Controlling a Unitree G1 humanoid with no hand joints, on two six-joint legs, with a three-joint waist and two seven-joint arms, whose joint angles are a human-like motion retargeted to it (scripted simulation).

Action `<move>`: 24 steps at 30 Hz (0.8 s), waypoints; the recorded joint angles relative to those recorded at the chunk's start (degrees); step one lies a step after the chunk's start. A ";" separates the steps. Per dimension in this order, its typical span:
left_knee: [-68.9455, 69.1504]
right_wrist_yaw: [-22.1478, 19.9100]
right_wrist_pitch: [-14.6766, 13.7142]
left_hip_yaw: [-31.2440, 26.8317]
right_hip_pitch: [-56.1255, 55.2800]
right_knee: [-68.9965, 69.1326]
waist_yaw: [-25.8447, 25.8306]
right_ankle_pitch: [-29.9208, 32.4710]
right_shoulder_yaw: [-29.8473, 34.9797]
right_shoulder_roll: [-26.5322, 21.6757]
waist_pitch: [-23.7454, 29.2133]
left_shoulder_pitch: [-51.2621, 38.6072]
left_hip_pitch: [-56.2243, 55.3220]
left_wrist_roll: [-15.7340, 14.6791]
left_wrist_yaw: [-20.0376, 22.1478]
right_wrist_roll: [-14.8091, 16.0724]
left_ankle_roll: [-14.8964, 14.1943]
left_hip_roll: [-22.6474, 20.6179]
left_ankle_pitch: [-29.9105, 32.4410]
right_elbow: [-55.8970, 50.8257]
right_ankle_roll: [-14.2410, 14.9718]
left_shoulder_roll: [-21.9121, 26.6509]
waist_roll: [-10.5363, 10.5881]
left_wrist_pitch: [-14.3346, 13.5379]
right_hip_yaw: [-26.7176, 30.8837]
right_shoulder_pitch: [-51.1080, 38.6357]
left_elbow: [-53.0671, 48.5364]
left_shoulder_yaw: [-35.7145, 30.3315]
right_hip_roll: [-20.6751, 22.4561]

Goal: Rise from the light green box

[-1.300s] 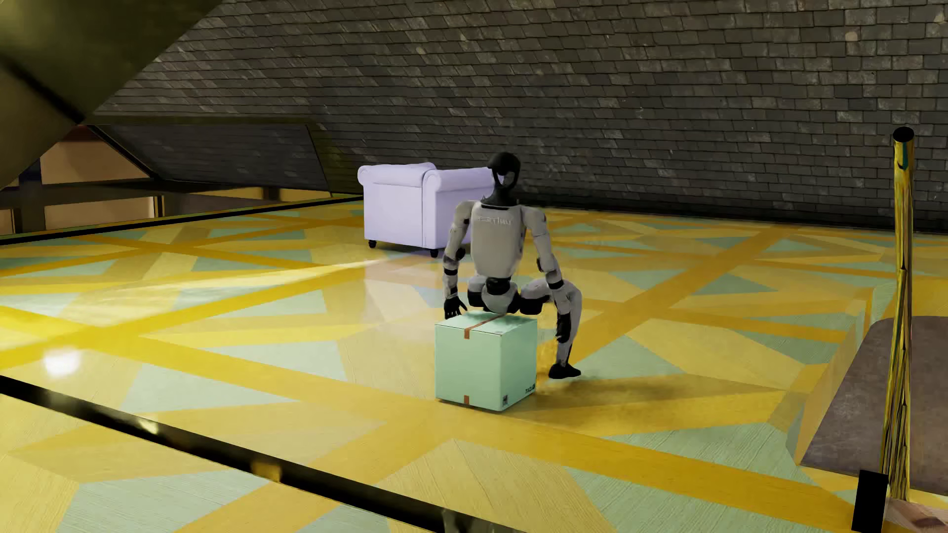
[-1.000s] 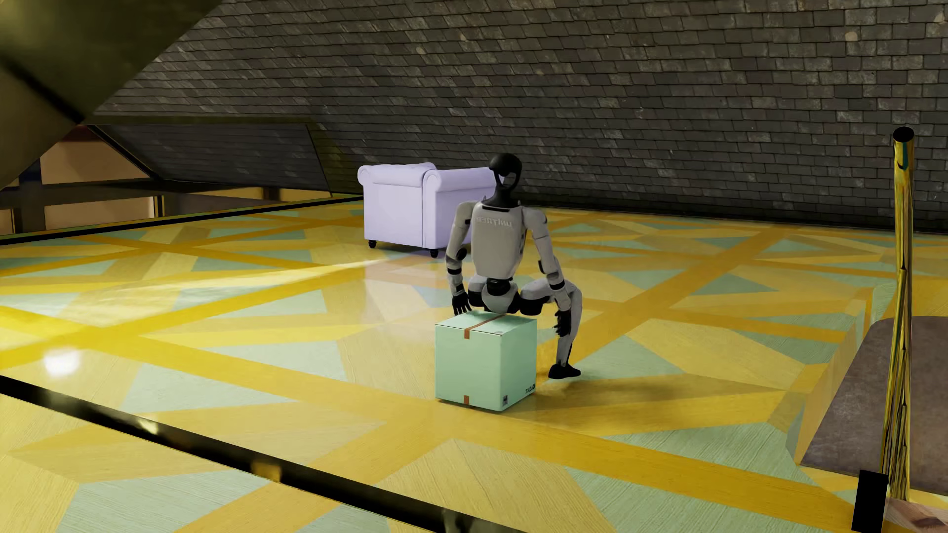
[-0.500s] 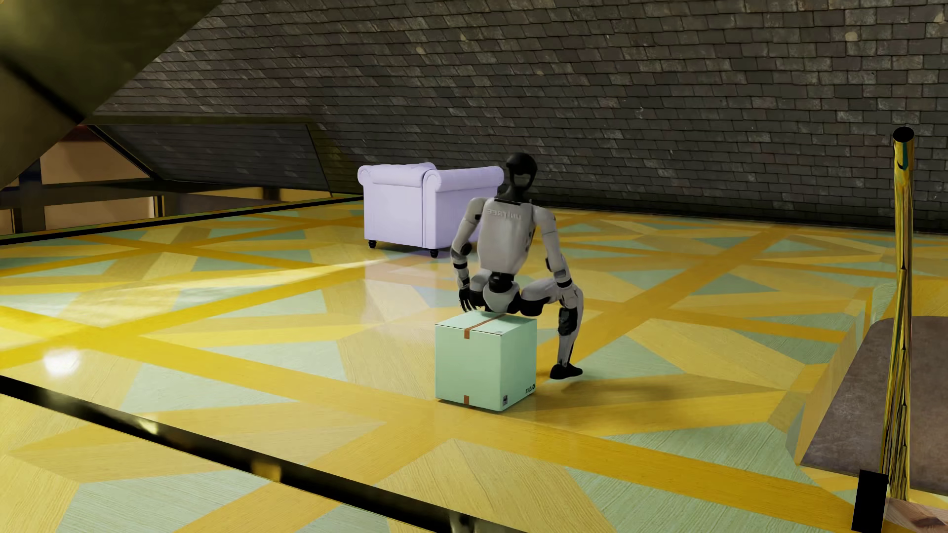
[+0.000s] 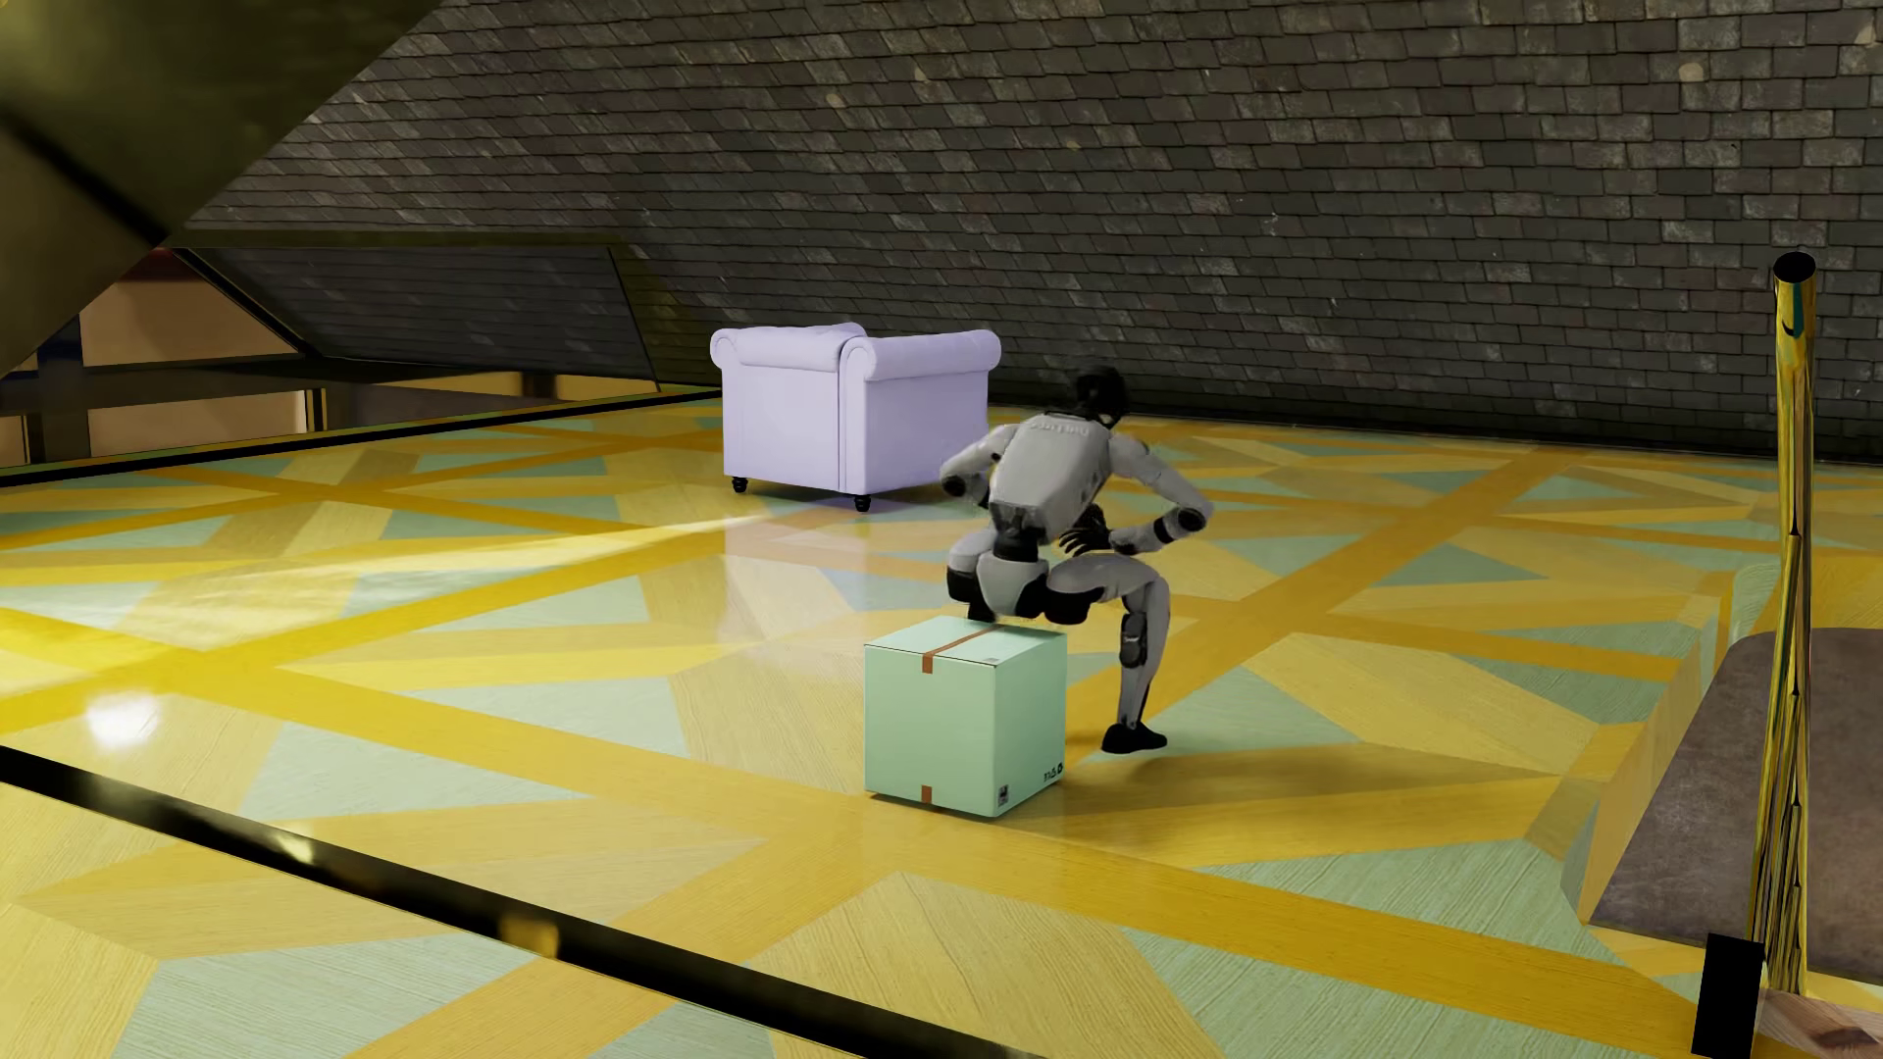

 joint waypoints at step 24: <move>-107.66 32.62 6.51 14.38 82.99 -98.18 -0.13 18.44 -44.98 41.52 -37.27 31.13 88.91 14.31 -22.70 -3.48 10.98 -10.33 21.78 64.12 -10.25 -48.56 2.15 13.32 -19.83 57.14 77.06 11.71 3.88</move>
